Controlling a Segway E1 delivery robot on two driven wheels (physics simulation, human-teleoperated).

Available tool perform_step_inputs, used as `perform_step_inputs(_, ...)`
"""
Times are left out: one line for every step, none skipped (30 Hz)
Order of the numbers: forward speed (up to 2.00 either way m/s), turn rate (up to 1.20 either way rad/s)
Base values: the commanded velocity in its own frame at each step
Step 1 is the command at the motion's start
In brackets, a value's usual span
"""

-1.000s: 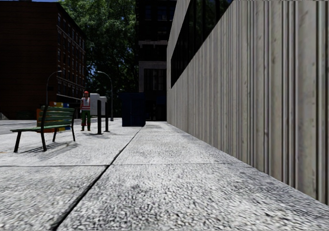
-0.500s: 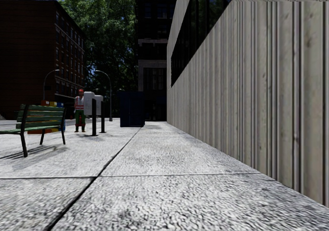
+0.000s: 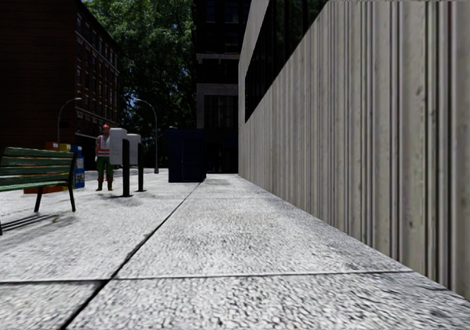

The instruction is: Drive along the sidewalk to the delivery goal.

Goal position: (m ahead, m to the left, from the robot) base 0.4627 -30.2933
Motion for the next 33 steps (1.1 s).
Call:
perform_step_inputs(1.13,0.0)
perform_step_inputs(1.13,0.0)
perform_step_inputs(1.13,0.0)
perform_step_inputs(1.13,0.0)
perform_step_inputs(1.13,0.0)
perform_step_inputs(1.13,0.0)
perform_step_inputs(1.13,0.0)
perform_step_inputs(1.13,0.0)
perform_step_inputs(1.13,0.0)
perform_step_inputs(1.13,0.0)
perform_step_inputs(1.13,0.0)
perform_step_inputs(1.13,0.0)
perform_step_inputs(1.13,0.0)
perform_step_inputs(1.13,0.0)
perform_step_inputs(1.13,0.0)
perform_step_inputs(1.13,0.0)
perform_step_inputs(1.13,0.0)
perform_step_inputs(1.13,0.0)
perform_step_inputs(1.13,0.0)
perform_step_inputs(1.13,0.0)
perform_step_inputs(1.13,0.0)
perform_step_inputs(1.13,0.0)
perform_step_inputs(1.13,0.0)
perform_step_inputs(1.13,0.0)
perform_step_inputs(1.13,0.0)
perform_step_inputs(1.13,0.36)
perform_step_inputs(1.13,0.36)
perform_step_inputs(1.13,0.55)
perform_step_inputs(1.13,0.65)
perform_step_inputs(1.13,0.67)
perform_step_inputs(1.13,0.52)
perform_step_inputs(1.13,0.07)
perform_step_inputs(1.13,0.0)
